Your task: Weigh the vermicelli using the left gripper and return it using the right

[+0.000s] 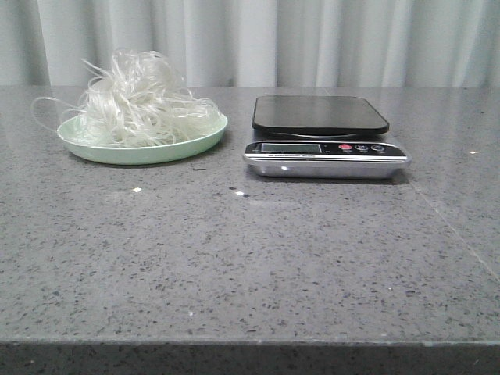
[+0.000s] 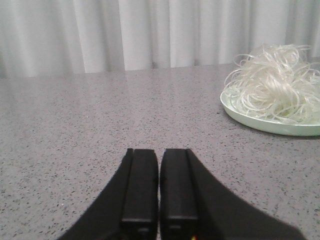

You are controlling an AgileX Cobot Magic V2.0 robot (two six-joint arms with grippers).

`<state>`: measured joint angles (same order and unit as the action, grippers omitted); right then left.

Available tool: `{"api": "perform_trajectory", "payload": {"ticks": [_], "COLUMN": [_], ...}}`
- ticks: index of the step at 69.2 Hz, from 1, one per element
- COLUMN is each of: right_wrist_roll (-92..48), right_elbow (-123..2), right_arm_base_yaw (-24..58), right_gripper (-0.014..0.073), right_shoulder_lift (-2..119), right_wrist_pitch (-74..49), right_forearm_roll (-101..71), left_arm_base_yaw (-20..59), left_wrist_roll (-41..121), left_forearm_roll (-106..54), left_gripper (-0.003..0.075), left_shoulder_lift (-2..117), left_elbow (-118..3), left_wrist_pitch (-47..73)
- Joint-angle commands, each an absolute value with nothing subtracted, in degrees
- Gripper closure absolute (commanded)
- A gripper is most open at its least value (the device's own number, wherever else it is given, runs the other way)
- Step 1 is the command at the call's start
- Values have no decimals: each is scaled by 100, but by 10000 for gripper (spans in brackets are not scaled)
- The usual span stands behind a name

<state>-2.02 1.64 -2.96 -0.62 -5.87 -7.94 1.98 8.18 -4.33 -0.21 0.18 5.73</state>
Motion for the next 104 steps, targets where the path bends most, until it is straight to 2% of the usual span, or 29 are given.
{"api": "perform_trajectory", "payload": {"ticks": [1,68,88,95,104], "right_wrist_roll": [-229,-229,-229,-229,-229], "right_elbow": [114,114,114,114,114], "right_arm_base_yaw": [-320,-320,-320,-320,-320], "right_gripper": [443,443,443,443,443], "right_shoulder_lift": [-149,-149,-149,-149,-149], "right_wrist_pitch": [-138,-131,-91,-31,164], "right_forearm_roll": [-785,-785,-785,-785,-785], "left_arm_base_yaw": [192,192,192,192,202], "left_wrist_roll": [752,752,752,752,752], "left_forearm_roll": [-450,-461,-461,-461,-461], "left_gripper": [584,584,583,583,584], "left_shoulder_lift": [-139,-139,-114,-62,407], "left_elbow": [63,63,43,-394,-1654], "left_wrist_pitch": [132,54,-1797,-1789,-816]}}
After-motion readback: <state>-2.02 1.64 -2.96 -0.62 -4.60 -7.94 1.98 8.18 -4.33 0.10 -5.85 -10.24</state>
